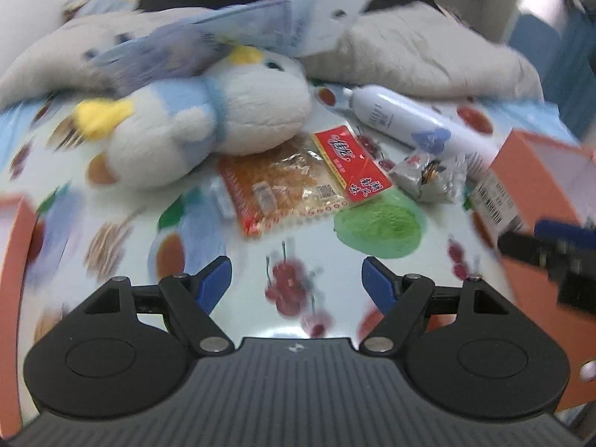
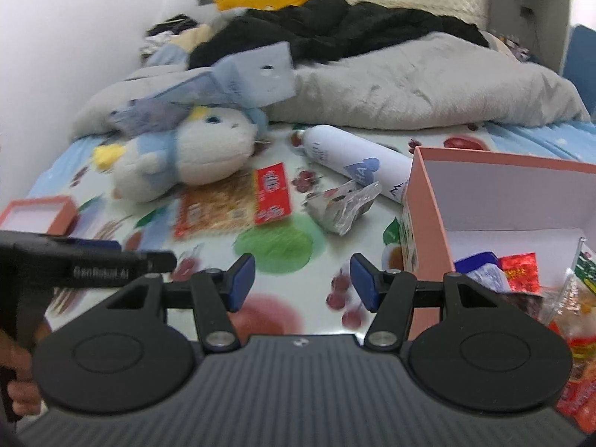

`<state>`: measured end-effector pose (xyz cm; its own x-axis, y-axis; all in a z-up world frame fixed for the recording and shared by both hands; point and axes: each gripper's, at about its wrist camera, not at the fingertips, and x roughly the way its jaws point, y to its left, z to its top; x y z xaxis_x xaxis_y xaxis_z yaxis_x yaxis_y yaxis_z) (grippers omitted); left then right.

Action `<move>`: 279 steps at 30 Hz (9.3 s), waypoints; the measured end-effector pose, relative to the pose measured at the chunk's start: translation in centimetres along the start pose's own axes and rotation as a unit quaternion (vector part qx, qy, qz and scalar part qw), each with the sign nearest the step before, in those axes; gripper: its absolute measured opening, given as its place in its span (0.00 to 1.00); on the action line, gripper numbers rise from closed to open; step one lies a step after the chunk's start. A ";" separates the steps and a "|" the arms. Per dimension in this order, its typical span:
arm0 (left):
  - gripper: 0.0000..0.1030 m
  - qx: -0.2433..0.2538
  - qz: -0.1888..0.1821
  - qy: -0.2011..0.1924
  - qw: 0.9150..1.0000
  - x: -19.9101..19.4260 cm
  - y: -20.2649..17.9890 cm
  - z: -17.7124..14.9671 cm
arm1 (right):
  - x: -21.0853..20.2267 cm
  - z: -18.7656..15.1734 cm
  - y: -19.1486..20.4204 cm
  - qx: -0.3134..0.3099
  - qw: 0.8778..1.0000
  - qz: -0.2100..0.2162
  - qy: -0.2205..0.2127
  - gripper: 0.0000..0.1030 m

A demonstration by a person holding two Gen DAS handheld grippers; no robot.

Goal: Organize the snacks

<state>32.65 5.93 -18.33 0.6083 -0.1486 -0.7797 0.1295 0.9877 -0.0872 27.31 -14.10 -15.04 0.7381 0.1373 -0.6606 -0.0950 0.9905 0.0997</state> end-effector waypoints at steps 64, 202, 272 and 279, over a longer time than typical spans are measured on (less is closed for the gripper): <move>0.18 0.000 0.065 -0.008 0.998 7.3 -2.0 1.9 | 5.9 -1.8 -1.6 0.082 0.994 -0.033 0.057 0.32; 0.87 0.053 -0.122 -0.083 0.988 -18.9 -29.7 8.3 | -22.2 4.0 -20.8 0.055 0.990 -0.087 -0.100 0.69; 1.00 0.044 -0.087 -0.111 0.989 -29.0 -24.4 -6.4 | -31.9 -9.1 -15.6 0.096 0.983 -0.101 -0.121 0.68; 1.00 0.046 -0.085 -0.111 0.989 -29.0 -24.5 -6.5 | -31.8 -9.1 -15.7 0.098 0.983 -0.095 -0.121 0.68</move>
<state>6.70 -13.67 2.39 0.7268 -0.3295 -0.6026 0.3097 0.9404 -0.1407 -0.78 -33.91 -2.37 0.8700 -0.0793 -0.4866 0.1725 0.9736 0.1498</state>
